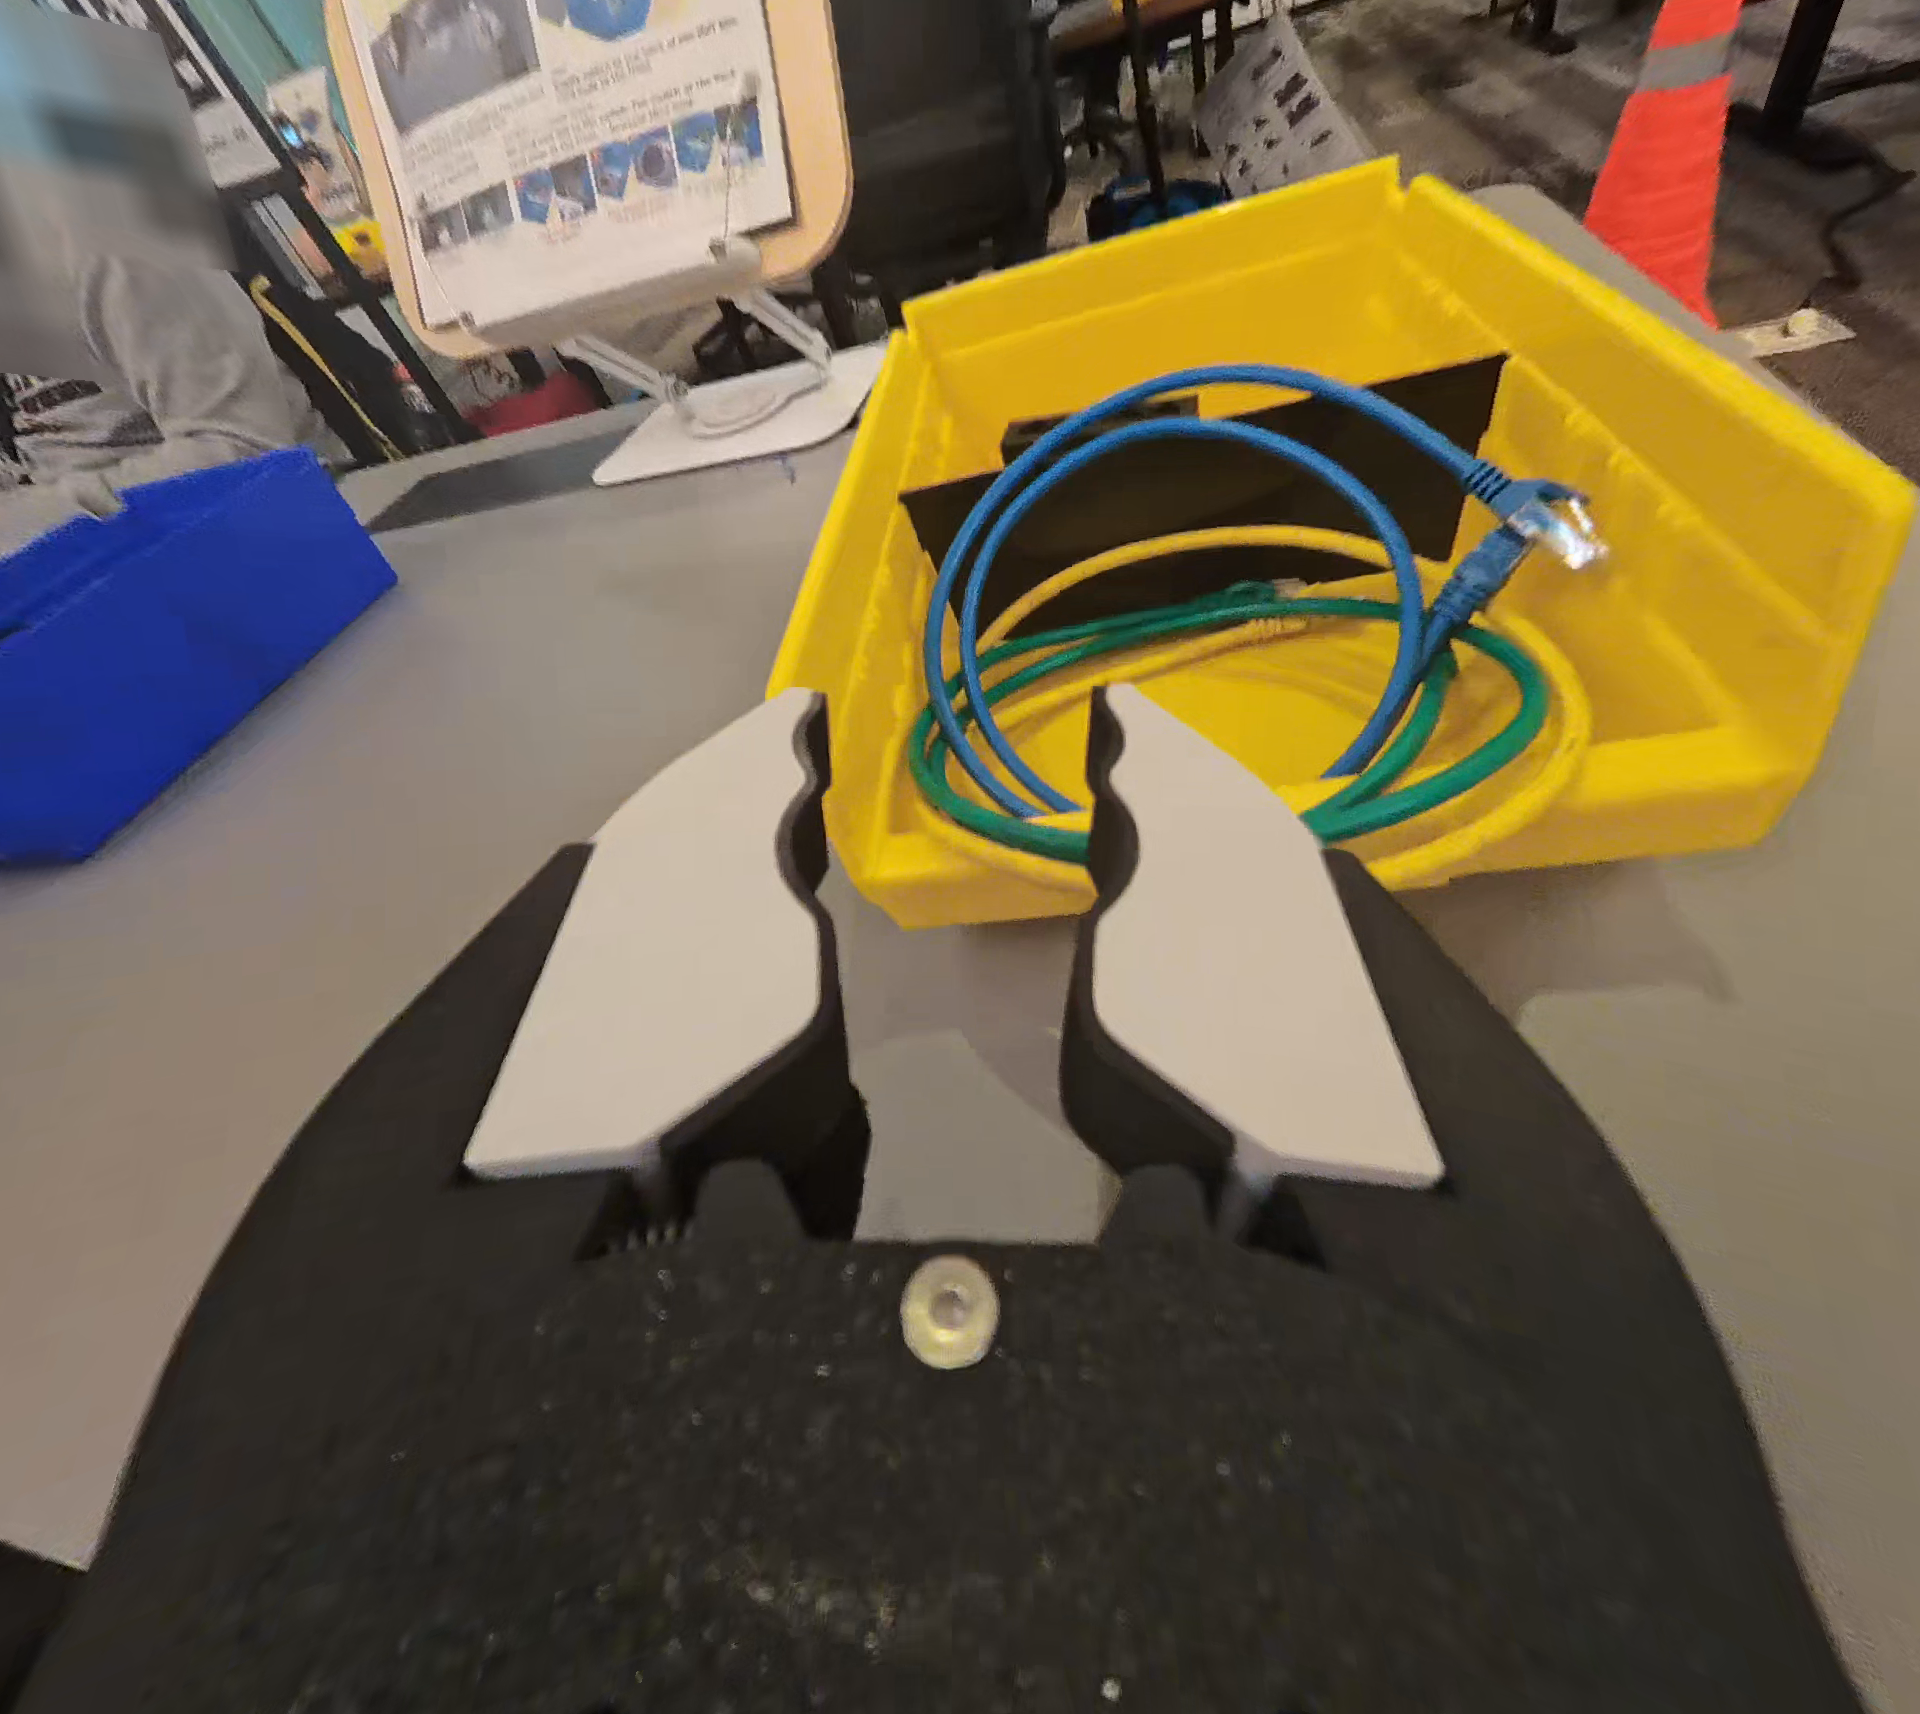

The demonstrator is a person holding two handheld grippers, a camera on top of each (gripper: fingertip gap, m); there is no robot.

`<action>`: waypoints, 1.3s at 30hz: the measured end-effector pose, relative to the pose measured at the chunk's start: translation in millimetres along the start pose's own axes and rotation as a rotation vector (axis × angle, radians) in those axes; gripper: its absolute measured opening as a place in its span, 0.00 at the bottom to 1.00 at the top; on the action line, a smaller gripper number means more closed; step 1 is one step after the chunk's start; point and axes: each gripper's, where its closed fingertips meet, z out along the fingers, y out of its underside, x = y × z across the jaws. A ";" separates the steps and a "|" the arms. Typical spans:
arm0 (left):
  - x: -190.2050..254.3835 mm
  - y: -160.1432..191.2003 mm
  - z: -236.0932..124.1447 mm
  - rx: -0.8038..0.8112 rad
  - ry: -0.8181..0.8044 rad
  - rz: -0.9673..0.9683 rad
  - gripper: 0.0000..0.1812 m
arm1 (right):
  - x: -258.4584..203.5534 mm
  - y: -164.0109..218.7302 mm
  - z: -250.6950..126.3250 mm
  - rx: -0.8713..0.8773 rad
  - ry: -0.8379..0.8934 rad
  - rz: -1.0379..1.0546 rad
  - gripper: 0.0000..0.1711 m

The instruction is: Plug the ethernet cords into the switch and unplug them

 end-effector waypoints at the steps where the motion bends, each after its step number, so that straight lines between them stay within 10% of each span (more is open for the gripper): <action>1: -8.6 3.3 3.6 -0.016 -0.020 0.011 0.28 | 0.3 4.5 1.9 -0.007 0.007 -0.028 0.28; 31: -10.3 13.2 13.5 -0.055 0.050 -0.106 0.23 | 5.6 17.3 6.7 -0.031 0.055 -0.226 0.30; 39: -5.7 14.8 17.6 -0.064 0.079 -0.129 0.25 | -59.5 36.8 44.2 -0.125 -0.094 -0.260 0.46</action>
